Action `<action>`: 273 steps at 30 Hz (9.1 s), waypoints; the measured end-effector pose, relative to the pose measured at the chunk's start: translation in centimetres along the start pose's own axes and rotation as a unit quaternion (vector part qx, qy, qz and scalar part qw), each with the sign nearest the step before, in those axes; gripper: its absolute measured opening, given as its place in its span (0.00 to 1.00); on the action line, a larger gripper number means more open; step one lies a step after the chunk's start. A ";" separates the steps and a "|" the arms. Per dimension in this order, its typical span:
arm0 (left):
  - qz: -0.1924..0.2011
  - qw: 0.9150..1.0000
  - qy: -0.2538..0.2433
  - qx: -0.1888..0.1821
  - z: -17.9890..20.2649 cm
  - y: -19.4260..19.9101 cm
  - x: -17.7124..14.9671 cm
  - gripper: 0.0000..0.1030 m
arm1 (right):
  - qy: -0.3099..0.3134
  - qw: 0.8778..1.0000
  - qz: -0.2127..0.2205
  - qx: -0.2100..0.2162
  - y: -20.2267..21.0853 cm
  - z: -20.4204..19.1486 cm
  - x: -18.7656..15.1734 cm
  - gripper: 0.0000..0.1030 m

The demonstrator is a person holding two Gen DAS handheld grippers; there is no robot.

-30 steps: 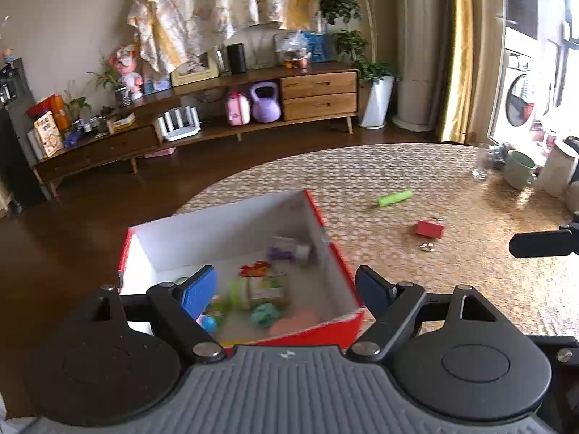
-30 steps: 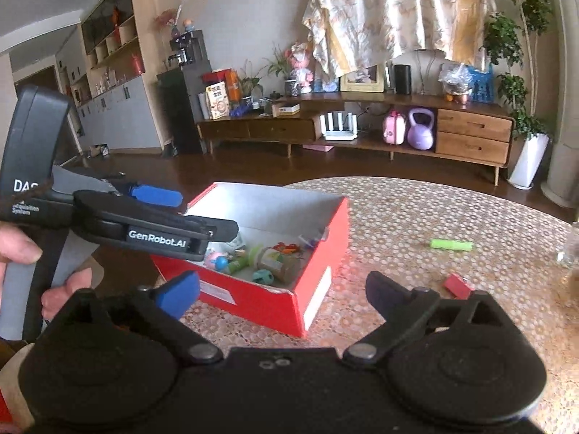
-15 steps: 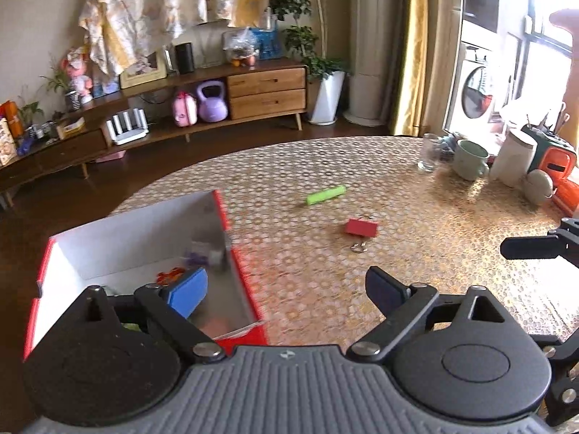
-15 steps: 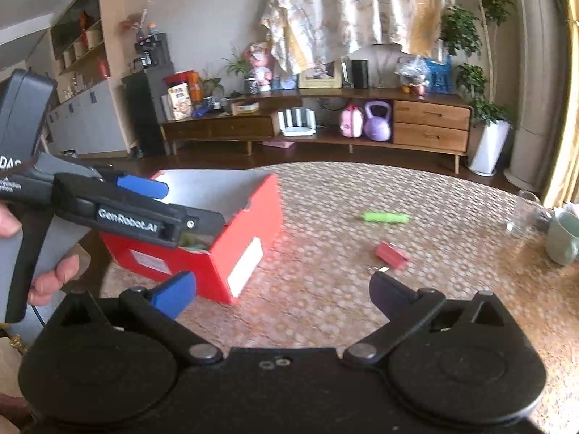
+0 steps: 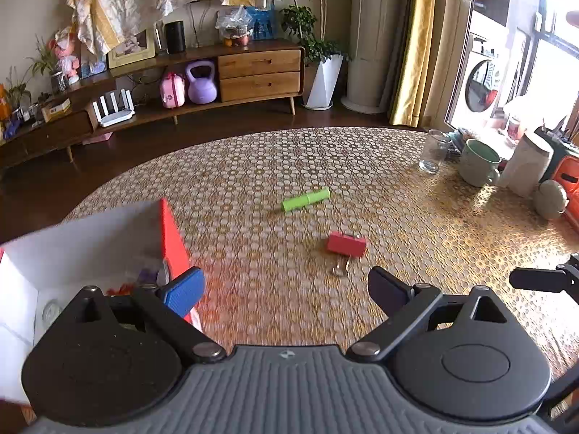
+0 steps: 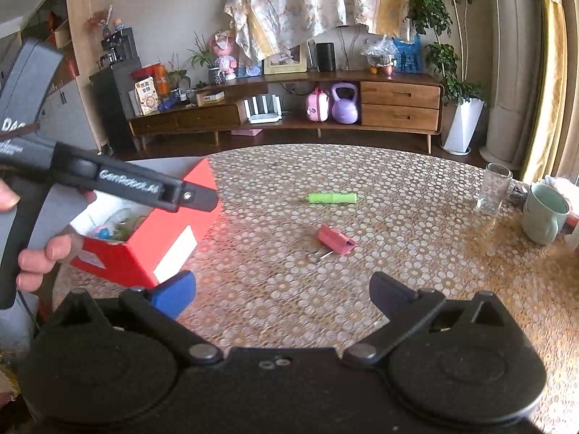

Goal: Organize rigid objects
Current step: 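Withdraw both open tools from the box toward the pink clip and green tube, then grasp the green tube with left tool while right tool grasps the pink binder clip, then carry the green tube with left tool while right tool carries the clip over the box, then lower the clip into the box and open right tool while left tool lowers the tube, then open left tool to drop the green tube into the box, then withdraw both open tools from the box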

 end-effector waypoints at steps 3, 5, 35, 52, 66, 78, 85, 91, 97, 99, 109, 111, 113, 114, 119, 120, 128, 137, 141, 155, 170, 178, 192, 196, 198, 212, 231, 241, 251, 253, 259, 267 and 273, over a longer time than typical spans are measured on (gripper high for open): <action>-0.002 1.000 -0.008 0.001 0.7 -1.6 1.4 0.95 | 0.004 1.000 -0.001 -0.003 -1.0 0.7 0.6 0.99; -0.003 1.000 -0.013 0.001 1.0 -2.8 2.4 0.95 | 0.007 1.000 -0.004 -0.002 -1.7 1.2 1.0 0.99; -0.089 0.996 -0.001 -0.002 2.4 -22.1 6.4 0.95 | 0.059 0.997 -0.043 0.030 -14.5 5.7 2.4 0.84; -0.104 0.994 -0.031 -0.008 2.4 -26.5 6.8 0.87 | 0.065 0.995 -0.072 0.036 -19.7 5.9 1.9 0.54; -0.087 0.994 -0.061 -0.032 3.9 -26.1 6.2 0.24 | 0.040 0.997 -0.063 0.025 -19.4 6.4 1.7 0.32; -0.084 0.996 -0.039 -0.020 3.9 -23.2 4.9 0.15 | -0.014 0.999 -0.048 0.018 -14.8 7.0 1.1 0.29; -0.076 0.996 -0.019 -0.038 4.4 -18.1 3.5 0.15 | -0.044 0.998 -0.042 0.013 -10.7 6.7 0.4 0.29; -0.072 0.996 -0.002 -0.045 4.5 -13.8 1.6 0.15 | -0.072 0.997 -0.033 0.003 -7.2 5.9 -0.1 0.29; -0.064 0.997 0.008 -0.053 4.7 -9.1 -0.3 0.15 | -0.084 0.996 -0.019 -0.003 -3.8 4.8 0.1 0.29; -0.063 0.996 0.015 -0.054 4.5 -7.3 -1.1 0.15 | -0.086 0.996 -0.014 -0.002 -2.8 4.2 0.2 0.29; -0.012 0.999 0.001 -0.037 3.0 1.3 -3.6 0.15 | -0.088 0.996 0.018 0.015 0.7 0.0 2.0 0.29; -0.005 0.999 0.001 -0.033 2.5 2.7 -3.9 0.15 | -0.082 0.996 0.024 0.018 1.1 -1.2 2.4 0.29; 0.001 1.000 0.004 -0.030 1.7 4.0 -4.2 0.15 | -0.077 0.996 0.028 0.021 1.5 -2.3 2.9 0.29; 0.003 1.000 0.005 -0.028 1.3 4.4 -4.3 0.15 | -0.073 0.997 0.029 0.022 1.6 -2.9 3.1 0.29; 0.016 1.000 0.016 -0.017 -1.4 6.6 -4.8 0.15 | -0.056 0.997 0.035 0.029 1.7 -6.0 4.3 0.29; 0.019 1.000 0.020 -0.013 -2.1 7.0 -4.9 0.15 | -0.053 0.997 0.035 0.032 1.6 -6.7 4.5 0.29; 0.029 0.999 0.045 0.008 -7.6 9.8 -6.0 0.15 | -0.023 0.998 0.037 0.052 0.6 -12.3 5.9 0.29; 0.037 0.996 0.068 0.033 -13.5 11.2 -6.8 0.15 | -0.003 0.997 0.032 0.069 -2.1 -16.8 7.6 0.29; 0.033 0.996 0.074 0.046 -16.3 11.2 -7.4 0.15 | 0.005 0.997 0.026 0.072 -3.5 -17.8 8.1 0.29; -0.001 0.992 0.100 0.072 -24.1 7.6 -8.4 0.15 | 0.024 0.997 -0.010 0.071 -9.8 -19.0 8.7 0.29; -0.053 0.992 0.100 0.048 -26.4 0.2 -7.0 0.15 | 0.073 0.993 -0.077 0.050 -18.3 -21.3 8.3 0.29; -0.091 0.990 0.106 0.027 -26.5 -3.1 -6.6 0.15 | 0.090 0.990 -0.109 0.024 -20.8 -21.4 7.0 0.29; -0.152 0.982 0.111 0.025 -26.5 -5.9 -7.5 0.15 | 0.089 0.987 -0.132 0.018 -21.7 -21.4 7.0 0.34; -0.158 0.980 0.122 0.020 -26.7 -5.9 -8.0 0.15 | 0.086 0.988 -0.126 0.024 -21.3 -21.5 7.1 0.33; -0.156 0.980 0.120 0.024 -26.6 -5.6 -8.1 0.15 | 0.083 0.989 -0.121 0.025 -20.8 -21.5 7.2 0.35; -0.081 0.991 0.093 0.056 -24.3 0.6 -7.3 0.15 | 0.056 0.994 -0.070 0.057 -14.4 -21.2 7.9 0.45; 0.025 0.991 0.103 0.081 -22.8 9.2 -7.8 0.16 | 0.035 0.993 0.002 0.108 -5.9 -22.4 8.1 0.65; 0.080 0.989 0.097 0.079 -21.4 13.0 -8.8 0.66 | 0.040 0.991 0.044 0.119 -2.2 -22.9 7.2 0.78; 0.099 0.986 0.113 0.075 -20.7 14.9 -9.5 0.80 | 0.030 0.989 0.083 0.121 0.5 -22.5 6.7 1.00; 0.101 0.985 0.116 0.081 -20.6 15.2 -9.6 0.84 | 0.027 0.989 0.081 0.121 0.6 -22.5 6.4 1.00; 0.106 0.985 0.099 0.098 -19.7 16.0 -10.2 0.94 | 0.019 0.991 0.081 0.106 0.8 -22.0 5.7 1.00; 0.114 0.984 0.076 0.115 -18.1 16.8 -10.8 1.00 | 0.008 0.992 0.078 0.102 1.2 -22.1 5.2 1.00; 0.110 0.986 0.074 0.103 -17.2 17.2 -11.1 1.00 | -0.003 0.992 0.078 0.103 1.4 -21.9 4.9 1.00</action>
Point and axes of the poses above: each gripper's, at about its wrist camera, not at the fingertips, and y roughly against the way its jaws point, z to its right, x to its top, the point moved 7 cm from there along -y, roughly the way its jaws point
